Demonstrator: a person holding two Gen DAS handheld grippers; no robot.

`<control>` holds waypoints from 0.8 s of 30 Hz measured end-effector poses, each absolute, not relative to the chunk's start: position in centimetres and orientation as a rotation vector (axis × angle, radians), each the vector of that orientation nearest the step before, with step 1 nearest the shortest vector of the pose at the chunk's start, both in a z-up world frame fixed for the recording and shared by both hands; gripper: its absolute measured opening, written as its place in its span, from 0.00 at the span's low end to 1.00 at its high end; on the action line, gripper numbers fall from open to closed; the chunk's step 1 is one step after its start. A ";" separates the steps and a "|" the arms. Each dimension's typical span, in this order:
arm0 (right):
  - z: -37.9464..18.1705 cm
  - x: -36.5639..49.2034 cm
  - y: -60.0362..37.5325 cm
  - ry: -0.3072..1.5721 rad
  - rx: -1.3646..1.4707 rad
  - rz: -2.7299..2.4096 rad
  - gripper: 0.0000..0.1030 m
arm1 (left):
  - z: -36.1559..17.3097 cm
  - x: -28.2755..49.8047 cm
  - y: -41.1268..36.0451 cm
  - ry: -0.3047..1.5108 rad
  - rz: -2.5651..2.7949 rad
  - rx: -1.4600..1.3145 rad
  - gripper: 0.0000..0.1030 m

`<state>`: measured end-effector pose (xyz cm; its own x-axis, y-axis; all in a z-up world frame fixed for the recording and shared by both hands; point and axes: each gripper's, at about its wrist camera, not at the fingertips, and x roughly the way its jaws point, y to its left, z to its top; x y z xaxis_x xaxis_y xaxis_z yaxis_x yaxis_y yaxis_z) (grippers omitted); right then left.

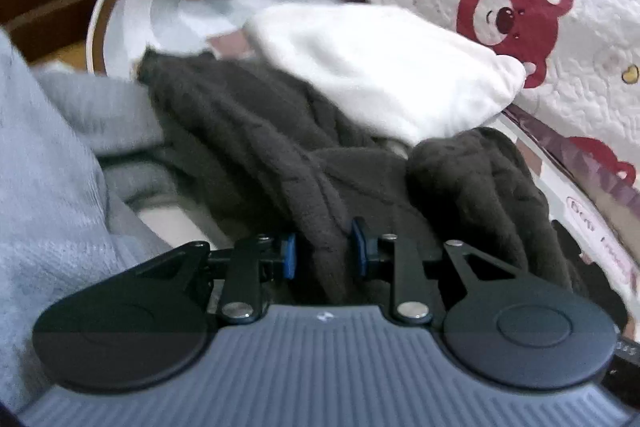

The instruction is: Fold clothes

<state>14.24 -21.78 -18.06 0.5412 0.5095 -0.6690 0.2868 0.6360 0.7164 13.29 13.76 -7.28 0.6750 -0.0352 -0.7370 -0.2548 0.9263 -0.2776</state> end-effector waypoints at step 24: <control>-10.5 11.8 -25.0 0.516 0.499 -0.124 0.15 | -8.2 14.3 14.1 0.852 -0.035 -0.481 0.39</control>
<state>11.81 -25.02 -10.52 0.8653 0.0102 -0.5011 0.2363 0.8735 0.4257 14.29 14.12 -8.19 0.6647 -0.2190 -0.7143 -0.1589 0.8927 -0.4216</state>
